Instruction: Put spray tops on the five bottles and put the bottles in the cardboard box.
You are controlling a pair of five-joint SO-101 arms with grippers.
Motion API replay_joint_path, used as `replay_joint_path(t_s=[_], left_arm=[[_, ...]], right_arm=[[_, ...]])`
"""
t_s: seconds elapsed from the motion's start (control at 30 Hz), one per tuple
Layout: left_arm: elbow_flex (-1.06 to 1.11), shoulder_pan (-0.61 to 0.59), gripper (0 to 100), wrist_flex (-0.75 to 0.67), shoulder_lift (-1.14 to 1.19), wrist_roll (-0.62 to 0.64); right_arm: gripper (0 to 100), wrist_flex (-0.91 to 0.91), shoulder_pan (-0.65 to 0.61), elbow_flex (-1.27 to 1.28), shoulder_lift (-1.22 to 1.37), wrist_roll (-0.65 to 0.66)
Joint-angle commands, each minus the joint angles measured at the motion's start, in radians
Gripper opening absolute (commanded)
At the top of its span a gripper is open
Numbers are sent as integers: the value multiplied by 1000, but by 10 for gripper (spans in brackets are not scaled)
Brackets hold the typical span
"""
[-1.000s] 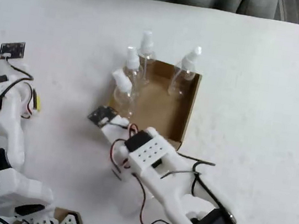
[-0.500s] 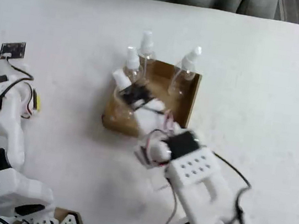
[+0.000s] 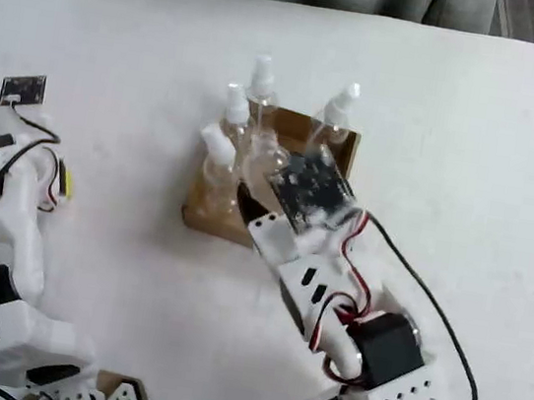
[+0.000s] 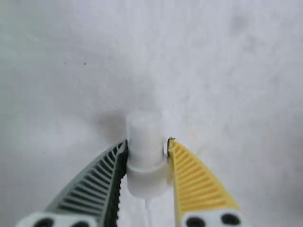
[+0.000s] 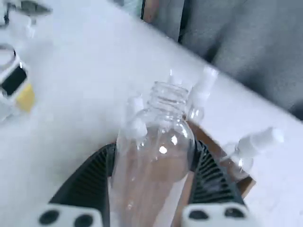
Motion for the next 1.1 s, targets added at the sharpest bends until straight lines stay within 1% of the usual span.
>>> replay_joint_path(t_s=[0.0,0.1,0.17,0.2,0.27,0.37,0.53,0.7,0.8,0.93,1.0,1.07], left_arm=[[0,4,22,-15,-41,-17],[2,4,22,-15,-41,-17],[2,4,22,-15,-41,-17],[2,4,22,-15,-41,-17],[2,4,22,-15,-41,-17],[2,4,22,-15,-42,-15],[0,4,22,-15,-48,-11],[-20,4,21,-12,-59,-9],[-84,2,21,60,-128,-9],[-239,2,22,229,-282,-5],[-324,2,23,288,-363,46],[-391,4,24,328,-435,137]], right_arm=[[16,-183,-7,86,-47,-44],[16,-351,-51,209,-74,-221],[16,-461,-94,285,-110,-316],[16,-513,-114,321,-131,-344],[16,-598,-153,385,-183,-336],[16,-676,-217,482,-266,-313],[16,-745,-328,626,-384,-272],[16,-788,-381,730,-447,-272],[16,-840,-414,793,-458,-267],[16,-934,-426,836,-452,-265],[16,-949,-426,842,-452,-265],[16,-947,-426,844,-452,-265]])
